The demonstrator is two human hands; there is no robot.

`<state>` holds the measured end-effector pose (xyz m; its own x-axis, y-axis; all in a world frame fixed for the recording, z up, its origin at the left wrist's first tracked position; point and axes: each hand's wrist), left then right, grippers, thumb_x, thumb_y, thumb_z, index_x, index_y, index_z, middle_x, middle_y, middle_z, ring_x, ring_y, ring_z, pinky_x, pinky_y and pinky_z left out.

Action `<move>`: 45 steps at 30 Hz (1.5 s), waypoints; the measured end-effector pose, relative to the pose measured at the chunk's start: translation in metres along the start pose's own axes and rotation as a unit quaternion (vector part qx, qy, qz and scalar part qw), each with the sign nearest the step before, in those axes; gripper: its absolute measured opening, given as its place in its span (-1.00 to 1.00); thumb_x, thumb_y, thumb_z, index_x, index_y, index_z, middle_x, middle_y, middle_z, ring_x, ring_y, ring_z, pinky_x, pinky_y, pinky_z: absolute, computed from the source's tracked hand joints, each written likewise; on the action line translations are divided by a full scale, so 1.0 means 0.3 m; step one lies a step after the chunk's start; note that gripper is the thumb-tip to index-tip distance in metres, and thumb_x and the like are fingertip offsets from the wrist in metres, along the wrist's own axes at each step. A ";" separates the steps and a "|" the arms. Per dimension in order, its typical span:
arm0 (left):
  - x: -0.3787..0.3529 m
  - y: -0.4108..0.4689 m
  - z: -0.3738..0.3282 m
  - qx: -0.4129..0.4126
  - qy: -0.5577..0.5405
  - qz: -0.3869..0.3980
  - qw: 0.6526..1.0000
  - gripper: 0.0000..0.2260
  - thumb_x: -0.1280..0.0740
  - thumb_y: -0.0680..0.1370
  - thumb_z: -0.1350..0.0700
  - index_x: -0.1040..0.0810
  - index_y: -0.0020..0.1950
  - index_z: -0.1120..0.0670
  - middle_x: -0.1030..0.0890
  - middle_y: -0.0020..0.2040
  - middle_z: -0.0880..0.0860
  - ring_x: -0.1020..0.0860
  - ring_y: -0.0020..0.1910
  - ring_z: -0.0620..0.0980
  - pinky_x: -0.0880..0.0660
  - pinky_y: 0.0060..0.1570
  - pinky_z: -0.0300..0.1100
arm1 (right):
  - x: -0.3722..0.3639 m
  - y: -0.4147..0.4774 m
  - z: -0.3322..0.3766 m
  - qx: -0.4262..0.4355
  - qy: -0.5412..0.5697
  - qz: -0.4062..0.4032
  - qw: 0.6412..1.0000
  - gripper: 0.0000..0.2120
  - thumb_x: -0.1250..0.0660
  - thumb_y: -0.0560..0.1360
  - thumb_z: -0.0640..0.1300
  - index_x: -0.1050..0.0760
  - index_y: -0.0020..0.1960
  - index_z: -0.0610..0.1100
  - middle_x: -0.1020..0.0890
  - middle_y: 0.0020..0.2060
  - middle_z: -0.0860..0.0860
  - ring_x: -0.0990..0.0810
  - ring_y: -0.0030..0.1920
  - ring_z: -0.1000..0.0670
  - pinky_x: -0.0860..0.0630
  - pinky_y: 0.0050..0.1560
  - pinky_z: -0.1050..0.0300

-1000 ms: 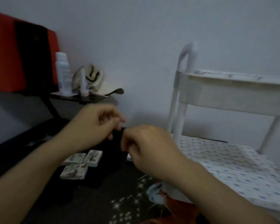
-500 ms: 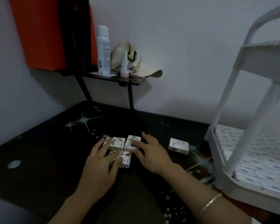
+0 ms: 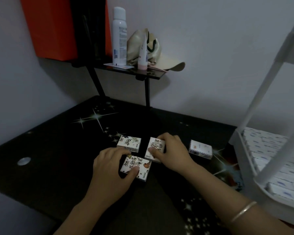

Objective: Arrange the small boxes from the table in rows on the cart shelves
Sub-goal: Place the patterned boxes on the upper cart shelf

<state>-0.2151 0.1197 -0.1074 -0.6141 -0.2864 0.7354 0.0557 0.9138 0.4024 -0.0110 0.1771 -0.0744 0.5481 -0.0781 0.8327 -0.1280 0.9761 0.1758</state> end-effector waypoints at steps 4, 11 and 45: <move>0.019 -0.012 -0.046 0.022 -0.067 0.014 0.997 -0.62 -0.43 0.43 -0.13 -0.39 0.19 -0.20 -0.49 0.05 -0.30 -0.28 0.13 -0.33 -0.28 0.21 -0.20 | 0.070 -0.061 0.009 -0.014 0.131 0.029 0.991 -0.65 -0.44 0.47 -0.11 -0.33 0.15 0.02 -0.62 -0.05 0.03 -0.65 -0.11 0.12 -0.64 -0.10 0.11; 0.085 -0.037 -0.160 0.057 -0.293 0.109 0.948 -0.60 -0.51 0.41 0.23 -0.51 0.16 -0.05 -0.66 0.00 -0.01 -0.65 0.02 -0.05 -0.62 -0.04 -0.14 | 0.263 -0.238 -0.001 0.008 0.069 -0.008 0.998 -0.64 -0.41 0.50 -0.04 -0.42 0.24 0.18 -0.59 -0.09 0.20 -0.61 -0.12 0.24 -0.59 -0.11 0.28; 0.285 0.277 -1.871 -0.284 -0.296 0.253 0.876 -0.70 -0.47 0.41 0.37 -0.59 0.10 0.15 -0.68 -0.04 0.10 -0.68 -0.11 0.00 -0.63 -0.18 -0.26 | 1.514 -0.952 -0.142 -0.104 0.028 -0.377 0.920 -0.74 -0.39 0.34 0.19 -0.54 -0.15 0.01 -0.65 -0.25 0.08 -0.62 -0.26 0.05 -0.60 -0.27 0.04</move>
<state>0.1790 0.0094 0.2949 -0.6888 0.4677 0.5539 0.7185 0.5423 0.4355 0.3097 -0.1285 0.2313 0.4579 -0.7445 0.4858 0.4634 0.6663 0.5842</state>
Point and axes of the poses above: each hand's wrist, its own y-axis towards the middle knuckle, its own x-axis out of the back of the hand, z = x × y
